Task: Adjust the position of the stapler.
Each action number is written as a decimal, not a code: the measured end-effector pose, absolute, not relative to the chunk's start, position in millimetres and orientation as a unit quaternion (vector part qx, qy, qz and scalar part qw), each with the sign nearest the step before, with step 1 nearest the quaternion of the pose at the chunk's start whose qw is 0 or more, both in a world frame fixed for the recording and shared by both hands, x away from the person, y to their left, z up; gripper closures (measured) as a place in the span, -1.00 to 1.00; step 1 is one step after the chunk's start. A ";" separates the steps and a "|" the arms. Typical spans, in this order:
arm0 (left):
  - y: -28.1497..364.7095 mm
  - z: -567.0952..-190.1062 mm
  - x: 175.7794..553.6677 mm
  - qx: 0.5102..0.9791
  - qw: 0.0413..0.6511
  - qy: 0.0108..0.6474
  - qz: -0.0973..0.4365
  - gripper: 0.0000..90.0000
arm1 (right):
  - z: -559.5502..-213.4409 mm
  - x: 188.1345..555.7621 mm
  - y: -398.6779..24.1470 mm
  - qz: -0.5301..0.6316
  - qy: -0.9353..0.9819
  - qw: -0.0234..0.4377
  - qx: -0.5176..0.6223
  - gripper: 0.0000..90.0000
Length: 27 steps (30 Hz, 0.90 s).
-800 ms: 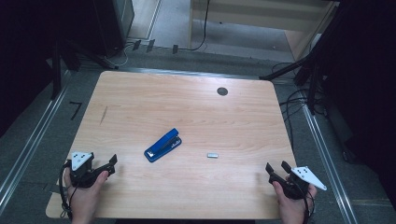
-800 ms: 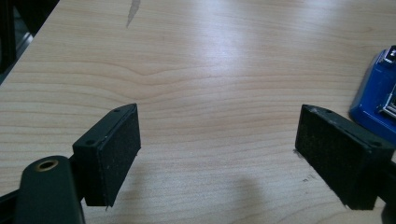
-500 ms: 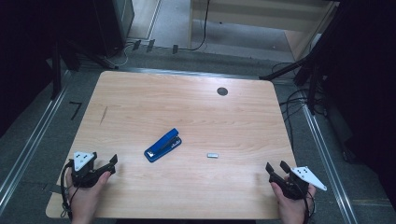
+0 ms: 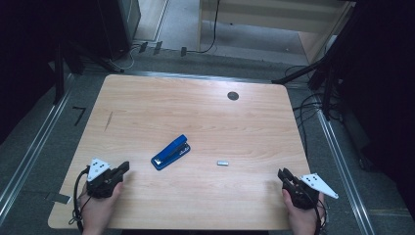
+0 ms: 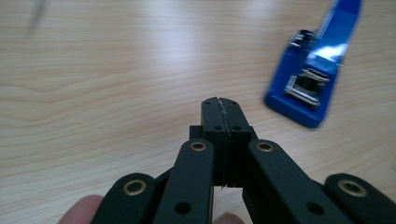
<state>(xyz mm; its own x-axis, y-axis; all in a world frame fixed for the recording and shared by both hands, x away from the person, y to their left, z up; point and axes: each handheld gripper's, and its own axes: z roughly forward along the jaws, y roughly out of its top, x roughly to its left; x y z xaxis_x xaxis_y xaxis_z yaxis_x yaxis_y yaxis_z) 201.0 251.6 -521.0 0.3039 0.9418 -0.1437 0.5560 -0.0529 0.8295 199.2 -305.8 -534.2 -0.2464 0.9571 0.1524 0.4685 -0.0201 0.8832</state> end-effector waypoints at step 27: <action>176.3 -531.3 221.6 0.776 0.373 0.473 0.187 1.00 | -533.1 195.9 -283.1 0.452 0.657 0.266 0.542 0.78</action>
<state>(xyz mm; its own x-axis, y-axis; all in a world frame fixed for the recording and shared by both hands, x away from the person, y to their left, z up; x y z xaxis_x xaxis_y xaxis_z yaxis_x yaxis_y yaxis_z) 221.6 176.3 -531.3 0.4835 0.8731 -0.0632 0.5947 -0.2747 0.7555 195.9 -283.1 -533.1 -0.2715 0.9522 0.1402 0.4713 0.0045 0.8820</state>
